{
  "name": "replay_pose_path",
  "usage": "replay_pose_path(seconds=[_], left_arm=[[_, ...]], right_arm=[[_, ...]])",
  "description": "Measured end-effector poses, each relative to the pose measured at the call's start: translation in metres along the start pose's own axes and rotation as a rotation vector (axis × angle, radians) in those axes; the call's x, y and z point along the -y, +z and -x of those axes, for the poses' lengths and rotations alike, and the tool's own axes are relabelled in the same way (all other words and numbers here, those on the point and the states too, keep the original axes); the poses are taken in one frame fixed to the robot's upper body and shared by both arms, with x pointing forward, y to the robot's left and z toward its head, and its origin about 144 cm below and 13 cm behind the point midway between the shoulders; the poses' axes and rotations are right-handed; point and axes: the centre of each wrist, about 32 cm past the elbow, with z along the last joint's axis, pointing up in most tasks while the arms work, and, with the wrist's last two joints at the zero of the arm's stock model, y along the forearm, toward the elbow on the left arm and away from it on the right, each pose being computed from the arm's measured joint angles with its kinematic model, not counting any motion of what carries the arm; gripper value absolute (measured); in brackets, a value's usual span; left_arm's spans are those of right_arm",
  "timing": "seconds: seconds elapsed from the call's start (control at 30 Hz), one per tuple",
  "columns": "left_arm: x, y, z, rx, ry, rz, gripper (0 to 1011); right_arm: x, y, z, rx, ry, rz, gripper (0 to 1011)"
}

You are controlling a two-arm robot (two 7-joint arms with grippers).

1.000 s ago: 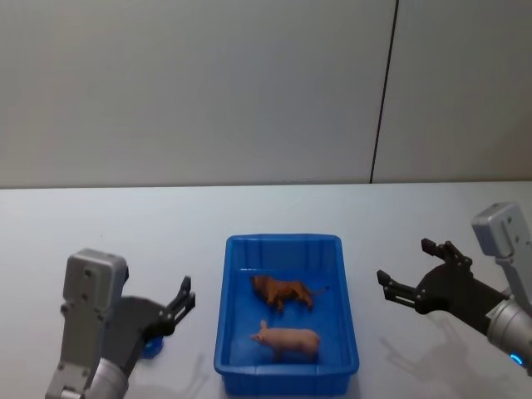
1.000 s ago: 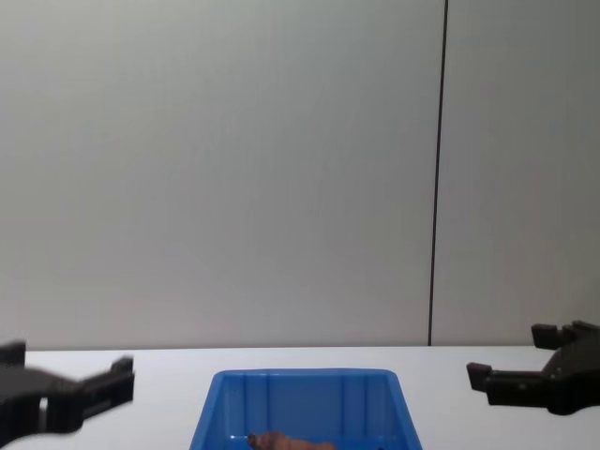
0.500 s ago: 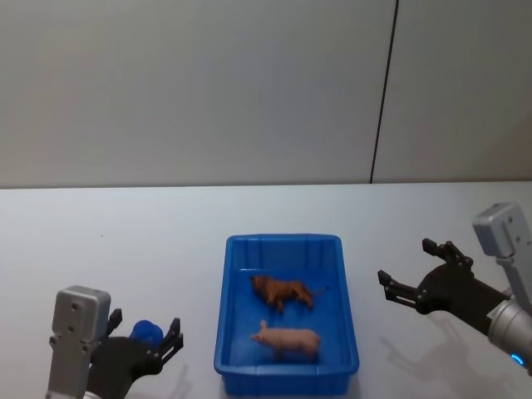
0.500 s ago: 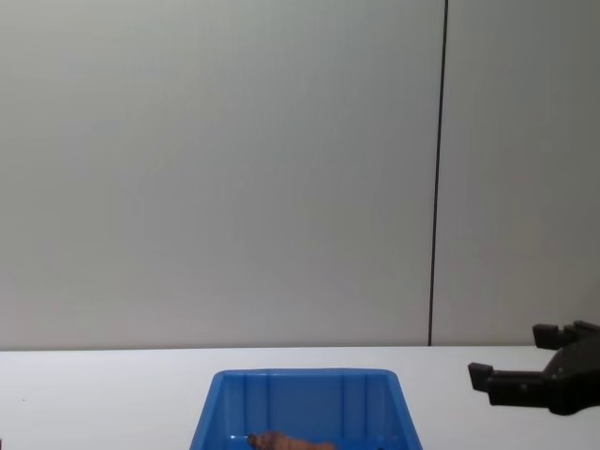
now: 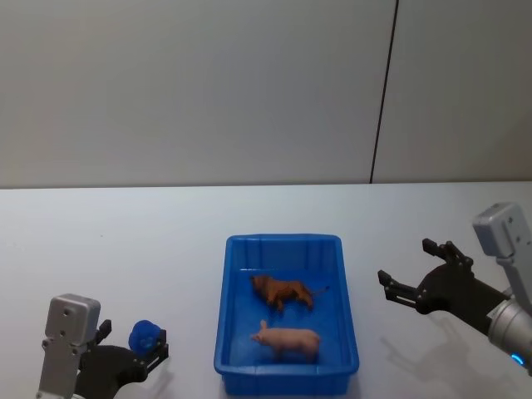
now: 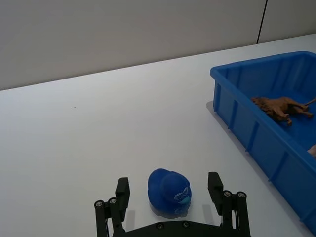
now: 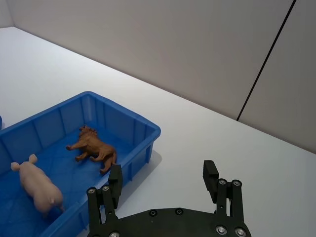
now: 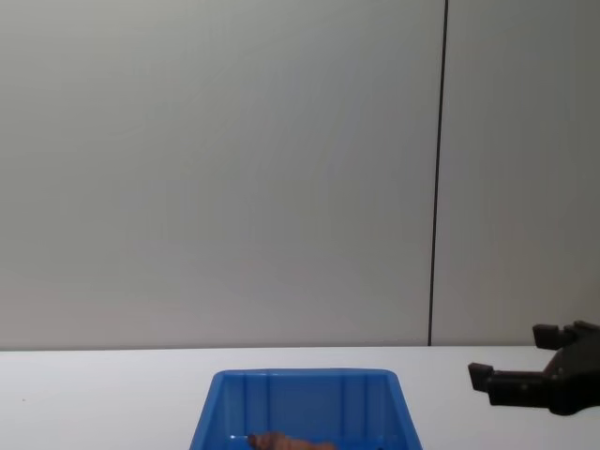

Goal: Pick up the two dolls from the table and place them into the box.

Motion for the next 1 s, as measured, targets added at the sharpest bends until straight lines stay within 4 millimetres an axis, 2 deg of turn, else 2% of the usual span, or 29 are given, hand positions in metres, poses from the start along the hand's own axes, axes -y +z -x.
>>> replay_pose_path(seconds=[0.77, 1.0], left_arm=[[0.026, -0.013, -0.029, 0.017, -0.07, -0.058, 998], [0.028, -0.015, -0.033, 0.018, -0.09, -0.066, 822]], right_arm=[[0.0, 0.0, 0.0, 0.0, 0.0, 0.0, 1001], [0.0, 0.0, 0.0, 0.0, 0.0, 0.0, 1001]])
